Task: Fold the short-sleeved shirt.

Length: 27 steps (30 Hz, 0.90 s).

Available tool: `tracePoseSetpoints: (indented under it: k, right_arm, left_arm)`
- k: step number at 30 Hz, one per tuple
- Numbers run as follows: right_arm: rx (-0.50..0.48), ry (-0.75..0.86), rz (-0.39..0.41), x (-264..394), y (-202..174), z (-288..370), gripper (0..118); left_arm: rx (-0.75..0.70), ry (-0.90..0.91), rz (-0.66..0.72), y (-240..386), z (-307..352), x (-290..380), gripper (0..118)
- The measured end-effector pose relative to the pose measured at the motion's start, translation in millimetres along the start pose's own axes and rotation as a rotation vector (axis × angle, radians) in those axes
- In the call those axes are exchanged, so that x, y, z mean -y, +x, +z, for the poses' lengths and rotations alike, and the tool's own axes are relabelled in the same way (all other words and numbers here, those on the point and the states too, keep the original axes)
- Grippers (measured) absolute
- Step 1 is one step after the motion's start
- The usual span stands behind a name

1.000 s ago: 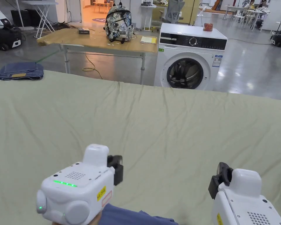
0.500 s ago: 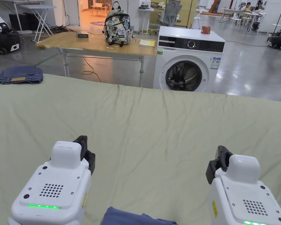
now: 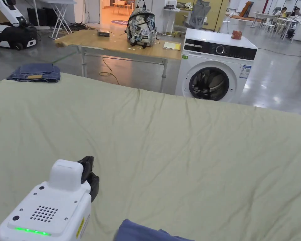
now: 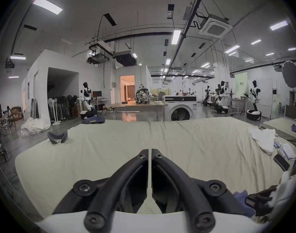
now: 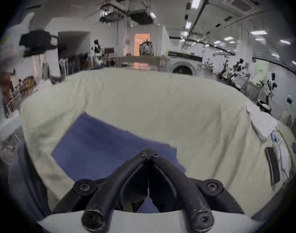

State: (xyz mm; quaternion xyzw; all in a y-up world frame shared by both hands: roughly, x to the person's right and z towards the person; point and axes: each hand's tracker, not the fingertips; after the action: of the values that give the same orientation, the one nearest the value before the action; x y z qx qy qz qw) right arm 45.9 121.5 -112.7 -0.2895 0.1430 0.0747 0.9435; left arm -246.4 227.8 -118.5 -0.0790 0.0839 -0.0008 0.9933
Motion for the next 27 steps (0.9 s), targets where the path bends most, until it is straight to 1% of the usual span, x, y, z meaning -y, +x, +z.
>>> tracePoseSetpoints:
  k: [2,4,8,10,11,12,14,15,17,18,19,21,25,27]
  right_arm:
    - [0.042,-0.049,-0.019,7,2,-16,0]
    - [0.039,-0.071,-0.067,12,9,-25,0]
    - [0.045,-0.056,-0.052,10,8,-25,0]
    - [0.042,-0.06,-0.054,10,10,-24,0]
    - [0.038,-0.062,-0.055,9,11,-25,0]
    - [0.034,-0.064,-0.056,9,12,-25,0]
    - [0.027,-0.067,-0.055,8,13,-24,0]
    - [0.025,-0.068,-0.053,8,14,-24,0]
    - [0.022,-0.071,-0.053,8,14,-24,0]
    - [0.02,-0.072,-0.055,7,15,-24,0]
    - [0.019,-0.073,-0.056,7,15,-24,0]
    - [0.016,-0.076,-0.06,7,16,-23,0]
    - [0.013,-0.078,-0.068,7,17,-23,0]
    - [0.012,-0.079,-0.07,7,17,-23,0]
  left_arm:
    - [0.021,-0.056,0.009,-6,2,9,0]
    - [0.049,-0.122,0.035,-11,7,21,0]
    - [0.156,-0.305,0.137,-28,6,46,0]
    - [0.253,-0.416,0.198,-36,-1,58,0]
    - [0.327,-0.511,0.243,-40,-8,66,0]
    - [0.352,-0.544,0.267,-43,-13,70,0]
    - [0.485,-0.638,0.328,-47,-25,80,0]
    - [0.544,-0.672,0.362,-50,-31,85,7]
    - [0.623,-0.743,0.443,-52,-47,94,52]
    - [0.661,-0.782,0.478,-52,-54,99,76]
    - [0.707,-0.825,0.514,-42,-50,96,92]
    - [0.772,-0.856,0.577,-40,-63,104,92]
    - [0.861,-0.954,0.602,-28,-90,130,92]
    - [0.899,-1.024,0.642,-15,-101,143,92]
